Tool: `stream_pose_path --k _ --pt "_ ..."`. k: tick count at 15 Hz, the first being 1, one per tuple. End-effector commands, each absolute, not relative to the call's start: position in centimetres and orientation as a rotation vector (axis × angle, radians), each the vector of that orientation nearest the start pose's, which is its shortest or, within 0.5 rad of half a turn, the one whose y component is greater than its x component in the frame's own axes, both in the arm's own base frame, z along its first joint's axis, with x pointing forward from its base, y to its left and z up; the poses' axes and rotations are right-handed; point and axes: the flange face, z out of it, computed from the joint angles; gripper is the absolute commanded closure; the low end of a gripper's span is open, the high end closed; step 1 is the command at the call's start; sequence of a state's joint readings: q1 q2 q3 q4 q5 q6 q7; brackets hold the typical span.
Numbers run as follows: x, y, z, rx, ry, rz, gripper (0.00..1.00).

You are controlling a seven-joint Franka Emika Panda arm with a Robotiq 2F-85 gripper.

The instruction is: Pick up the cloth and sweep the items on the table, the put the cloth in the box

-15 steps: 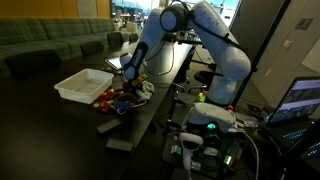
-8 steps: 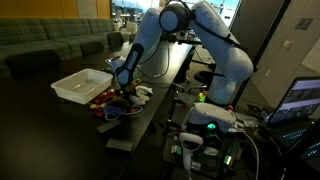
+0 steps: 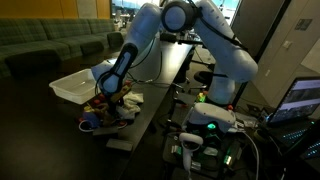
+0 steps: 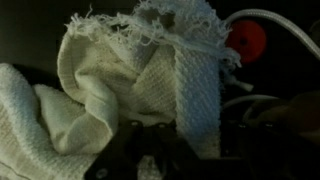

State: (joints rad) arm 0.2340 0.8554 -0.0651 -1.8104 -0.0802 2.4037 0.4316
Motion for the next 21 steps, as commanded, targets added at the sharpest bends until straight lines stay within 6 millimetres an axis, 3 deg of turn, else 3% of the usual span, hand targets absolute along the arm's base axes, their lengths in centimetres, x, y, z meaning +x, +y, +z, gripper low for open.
stream_pose_path --k 1,5,7,9,11,14,16,21 --pt "59.5 16.8 7.4 -3.25 0.214 0.345 0.94" --pt "59.2 24.2 9.7 -3.231 0.066 0.281 0.94" --pt "59.0 26.7 11.2 -3.223 0.0 0.245 0.94" --pt "59.1 28.2 13.2 -3.212 -0.05 0.212 0.94" --pt "59.2 27.9 15.7 -3.208 -0.066 0.181 0.94" --pt "59.7 24.6 19.9 -3.21 0.005 0.11 0.94" --pt "60.2 20.8 22.7 -3.222 0.121 0.037 0.94" --pt "61.5 8.6 29.0 -3.254 0.463 -0.161 0.94"
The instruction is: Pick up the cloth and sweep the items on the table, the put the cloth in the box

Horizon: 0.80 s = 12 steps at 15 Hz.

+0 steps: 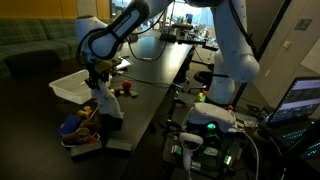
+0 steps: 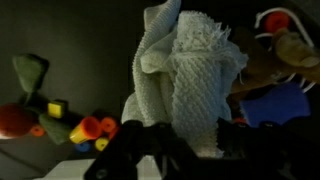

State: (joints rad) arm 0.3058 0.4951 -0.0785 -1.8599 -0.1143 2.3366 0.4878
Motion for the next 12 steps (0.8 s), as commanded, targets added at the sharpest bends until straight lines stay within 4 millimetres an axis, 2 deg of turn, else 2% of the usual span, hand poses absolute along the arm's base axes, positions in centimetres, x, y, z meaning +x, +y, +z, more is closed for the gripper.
stream_pose_path --k 1,5,7,10,12 --pt "61.8 5.7 30.0 -3.259 0.546 -0.204 0.94" --pt "63.2 -6.9 33.1 -3.263 0.88 -0.338 0.94" --pt "63.8 -11.4 32.9 -3.265 1.009 -0.426 0.94" --pt "65.3 -16.1 30.9 -3.296 1.161 -0.606 0.94" --pt "66.6 -18.0 28.8 -3.33 1.241 -0.714 0.94"
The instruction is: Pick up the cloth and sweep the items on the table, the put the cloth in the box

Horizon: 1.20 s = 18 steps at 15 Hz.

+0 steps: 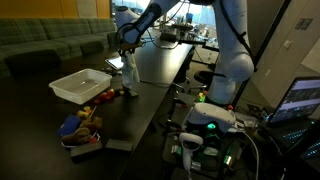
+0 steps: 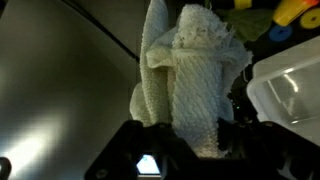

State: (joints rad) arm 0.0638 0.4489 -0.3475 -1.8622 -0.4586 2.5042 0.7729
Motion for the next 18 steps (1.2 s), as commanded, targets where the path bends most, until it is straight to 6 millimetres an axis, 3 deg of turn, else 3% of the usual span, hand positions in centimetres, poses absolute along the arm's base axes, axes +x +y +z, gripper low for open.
stream_pose_path --k 1,4,10,14,18 --pt "67.3 -18.8 27.7 -3.353 1.283 -0.755 0.94" --pt "69.7 -20.2 23.0 -3.406 1.414 -0.843 0.94" --pt "71.7 -22.0 12.4 -3.498 1.517 -0.562 0.94" --pt "71.9 -21.6 7.6 -3.551 1.511 -0.389 0.94" --pt "72.2 -20.4 5.0 -3.477 1.479 -0.236 0.94"
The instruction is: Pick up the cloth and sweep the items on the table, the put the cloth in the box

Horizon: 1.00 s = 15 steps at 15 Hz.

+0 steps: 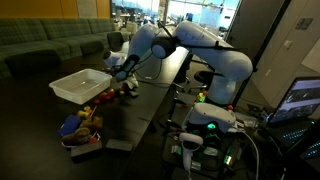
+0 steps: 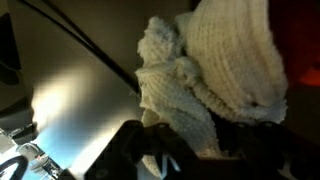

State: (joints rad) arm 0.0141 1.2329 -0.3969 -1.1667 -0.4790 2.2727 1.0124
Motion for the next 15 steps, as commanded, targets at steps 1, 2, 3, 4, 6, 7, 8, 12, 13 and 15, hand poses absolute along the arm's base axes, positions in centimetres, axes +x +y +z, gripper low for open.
stream_pose_path --k 1,2,3,4,6,7,8,12,13,15 --pt "72.3 -19.9 4.5 2.323 -0.994 0.132 0.94" --pt "72.5 -19.4 4.1 2.356 -1.008 0.112 0.94" --pt "72.6 -18.9 3.6 2.386 -1.021 0.09 0.94" --pt "72.7 -18.5 3.2 2.411 -1.035 0.068 0.94" --pt "72.9 -17.6 2.8 2.464 -1.046 0.023 0.94" --pt "73.0 -17.1 2.7 2.48 -1.045 0.007 0.94" --pt "73.2 -16.5 2.8 2.493 -1.038 -0.005 0.94" --pt "73.8 -12.3 3.6 2.565 -1.044 -0.027 0.94" --pt "74.0 -11.0 3.8 2.589 -1.045 -0.033 0.94" --pt "74.4 -7.5 3.7 2.652 -1.028 -0.046 0.94"
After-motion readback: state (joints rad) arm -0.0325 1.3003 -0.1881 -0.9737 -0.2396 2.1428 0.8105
